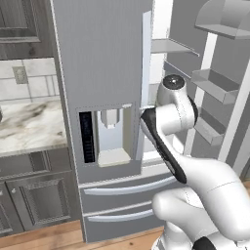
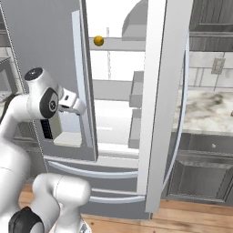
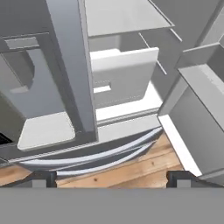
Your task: Retrieve a lemon from the fridge and place it on the cutting board with the fish.
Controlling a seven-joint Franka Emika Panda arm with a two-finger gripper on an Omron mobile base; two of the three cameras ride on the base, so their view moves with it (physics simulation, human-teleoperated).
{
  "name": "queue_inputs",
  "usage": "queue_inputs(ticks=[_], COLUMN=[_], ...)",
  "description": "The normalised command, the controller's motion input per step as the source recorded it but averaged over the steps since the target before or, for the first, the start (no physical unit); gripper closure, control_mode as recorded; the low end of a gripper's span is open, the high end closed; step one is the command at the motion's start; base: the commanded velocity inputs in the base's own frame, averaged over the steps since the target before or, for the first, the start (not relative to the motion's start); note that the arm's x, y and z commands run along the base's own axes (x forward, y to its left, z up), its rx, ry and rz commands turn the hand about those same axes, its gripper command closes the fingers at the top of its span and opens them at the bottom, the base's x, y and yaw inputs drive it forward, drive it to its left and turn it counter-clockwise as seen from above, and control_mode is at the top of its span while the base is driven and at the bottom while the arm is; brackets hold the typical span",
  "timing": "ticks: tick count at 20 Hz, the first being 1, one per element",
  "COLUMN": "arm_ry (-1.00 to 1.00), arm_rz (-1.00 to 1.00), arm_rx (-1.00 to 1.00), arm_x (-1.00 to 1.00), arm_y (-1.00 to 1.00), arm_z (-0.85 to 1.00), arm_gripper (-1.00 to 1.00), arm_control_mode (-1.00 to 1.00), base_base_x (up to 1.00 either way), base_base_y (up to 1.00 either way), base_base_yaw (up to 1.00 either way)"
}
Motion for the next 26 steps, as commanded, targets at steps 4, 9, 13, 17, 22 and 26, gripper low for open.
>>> queue_inputs(ticks=[4, 9, 13, 17, 22, 26], arm_ry=[-0.3, -0.22, 0.0, 0.0, 0.0, 0.0], arm_rz=[0.3, 0.18, -0.01, -0.01, 0.0, 0.0], arm_rx=[0.09, 0.02, -0.01, 0.0, 0.0, 0.0], arm_x=[0.03, 0.15, 0.02, 0.01, 0.68, 0.8], arm_y=[0.0, 0.0, 0.02, 0.0, 0.06, 0.05], arm_z=[0.56, 0.53, 0.17, 0.0, 0.0, 0.02], arm_gripper=[-1.0, -1.0, -1.0, -1.0, -1.0, -1.0], arm_control_mode=[-1.0, -1.0, -1.0, -1.0, -1.0, -1.0], base_base_x=[0.0, 0.0, 0.0, 0.0, 0.0, 0.0], base_base_y=[0.0, 0.0, 0.0, 0.0, 0.0, 0.0], base_base_yaw=[0.0, 0.0, 0.0, 0.0, 0.0, 0.0])
